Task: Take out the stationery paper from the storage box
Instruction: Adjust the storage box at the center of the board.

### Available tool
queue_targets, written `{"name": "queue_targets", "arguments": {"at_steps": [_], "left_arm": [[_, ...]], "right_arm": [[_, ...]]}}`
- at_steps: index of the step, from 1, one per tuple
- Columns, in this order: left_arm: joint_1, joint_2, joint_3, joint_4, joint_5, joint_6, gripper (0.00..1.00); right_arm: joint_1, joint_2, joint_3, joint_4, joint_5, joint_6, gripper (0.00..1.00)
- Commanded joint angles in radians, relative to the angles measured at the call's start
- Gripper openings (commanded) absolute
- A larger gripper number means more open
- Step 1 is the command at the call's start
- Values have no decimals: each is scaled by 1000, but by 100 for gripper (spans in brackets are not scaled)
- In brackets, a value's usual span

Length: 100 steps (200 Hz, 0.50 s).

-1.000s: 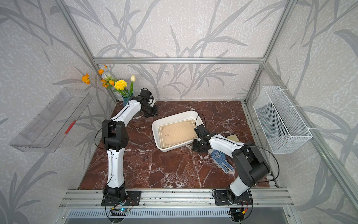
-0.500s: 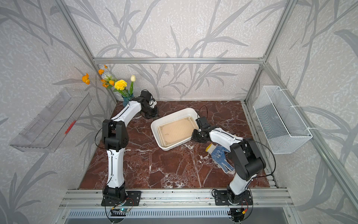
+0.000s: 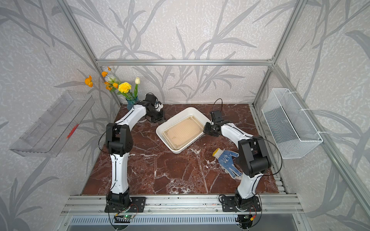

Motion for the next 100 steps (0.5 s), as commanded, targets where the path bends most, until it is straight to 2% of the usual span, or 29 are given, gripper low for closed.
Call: {"name": "queue_targets", "arguments": {"at_steps": [1,32,38,49,58,70,84,100], "left_arm": [[-28,-20,-56,-7,23,-22,10],[-32,-87,-97,33,15,-38,11],[-29,-107,-102,42,-5,-38,12],[-26,-141,-105,60,-48,-36,14],[-19,-163,-108,79,-79,-36,16],[-9,-183,-110,107,-117,-40,19],[6,-193,-118,141,-163,-57,28],[17,-182,-127,173,-180,-62,33]], "right_arm": [[-23,7,44,-27,12,-48,5],[-33,-10,77,-100,1,-89,9],[-30,-20,75,-115,-5,-92,15],[-23,-47,59,-135,-19,-90,32],[-9,-74,33,-142,-19,-81,39],[25,-119,-1,-151,-8,-68,46],[75,-152,-35,-168,16,-52,53],[124,-181,-80,-159,23,-13,56]]}}
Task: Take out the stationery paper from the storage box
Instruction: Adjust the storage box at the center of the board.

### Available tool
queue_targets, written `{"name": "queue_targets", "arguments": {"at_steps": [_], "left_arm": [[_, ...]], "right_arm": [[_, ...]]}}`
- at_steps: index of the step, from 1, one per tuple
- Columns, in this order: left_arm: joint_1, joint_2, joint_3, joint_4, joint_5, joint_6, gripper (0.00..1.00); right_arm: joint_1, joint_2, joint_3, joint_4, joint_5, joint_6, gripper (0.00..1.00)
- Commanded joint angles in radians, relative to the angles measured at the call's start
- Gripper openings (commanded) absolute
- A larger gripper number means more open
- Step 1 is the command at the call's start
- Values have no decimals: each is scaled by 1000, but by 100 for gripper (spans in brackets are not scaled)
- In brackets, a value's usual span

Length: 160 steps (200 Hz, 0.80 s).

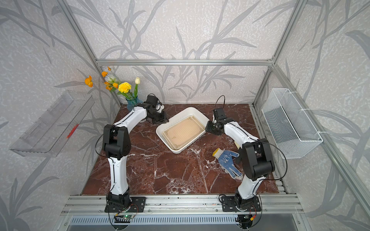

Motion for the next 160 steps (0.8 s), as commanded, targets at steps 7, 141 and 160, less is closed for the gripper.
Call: {"name": "queue_targets", "arguments": {"at_steps": [7,141,160], "left_arm": [[24,-14,-4,72,-86,-12,34],[13,26,-157,129,162,-131,37],[0,8,-203,162,189,-161,37]], "right_arm": [[83,-75,-72,-25,21,61,57],[41,110,-116,314,-236,343,61],[5,115,-95,286,-233,312,61]]}}
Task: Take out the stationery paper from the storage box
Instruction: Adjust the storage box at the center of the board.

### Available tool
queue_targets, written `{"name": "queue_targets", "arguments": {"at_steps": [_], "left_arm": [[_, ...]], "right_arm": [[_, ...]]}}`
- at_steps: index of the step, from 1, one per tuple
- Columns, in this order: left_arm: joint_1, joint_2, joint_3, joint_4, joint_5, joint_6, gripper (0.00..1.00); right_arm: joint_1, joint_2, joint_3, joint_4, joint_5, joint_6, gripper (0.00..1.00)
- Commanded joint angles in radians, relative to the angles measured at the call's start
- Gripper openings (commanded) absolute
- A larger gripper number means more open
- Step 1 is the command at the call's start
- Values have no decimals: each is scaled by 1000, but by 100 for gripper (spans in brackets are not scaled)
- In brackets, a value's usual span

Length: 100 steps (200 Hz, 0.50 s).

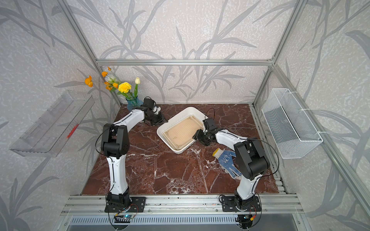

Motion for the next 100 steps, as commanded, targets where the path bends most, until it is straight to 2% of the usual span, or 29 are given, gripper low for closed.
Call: {"name": "queue_targets", "arguments": {"at_steps": [1,50,100], "left_arm": [[-24,-44,-60,30,56,-52,37],[-72,-77,-147,88,118,-108,37],[-115,-157,-251,129,130,-149,37]], "right_arm": [[-40,7,45,11,-25,-5,61],[-125,57,155,-123,-14,-141,61],[-160,122,293,-234,-4,-265,61]]}}
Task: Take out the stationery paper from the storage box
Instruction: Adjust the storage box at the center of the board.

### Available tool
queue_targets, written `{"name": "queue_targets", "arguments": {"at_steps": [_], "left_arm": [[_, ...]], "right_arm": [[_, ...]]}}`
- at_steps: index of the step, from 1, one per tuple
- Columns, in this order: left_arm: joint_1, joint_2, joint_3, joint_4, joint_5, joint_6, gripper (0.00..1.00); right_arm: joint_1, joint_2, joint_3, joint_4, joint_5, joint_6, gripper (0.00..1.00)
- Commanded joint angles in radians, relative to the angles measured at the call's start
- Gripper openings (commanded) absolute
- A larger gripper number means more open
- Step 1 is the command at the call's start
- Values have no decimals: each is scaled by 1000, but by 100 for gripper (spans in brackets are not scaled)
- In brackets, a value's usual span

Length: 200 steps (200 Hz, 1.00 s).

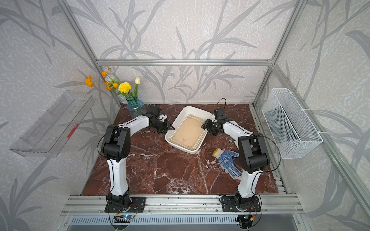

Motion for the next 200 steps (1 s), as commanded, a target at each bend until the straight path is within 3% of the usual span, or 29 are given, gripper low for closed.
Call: {"name": "queue_targets", "arguments": {"at_steps": [1,44,99,200], "left_arm": [[-20,-87,-48,33,27,-35,37],[-57,-150,-142,88,36,-81,37],[-89,-161,-152,85,26,-81,37],[-35,-243,5,-85,-242,45,38]], "right_arm": [[-7,34,64,-98,9,-101,61],[-7,93,155,-164,12,-168,61],[-7,160,263,-223,5,-208,61],[-2,16,285,-354,242,-306,61]]}}
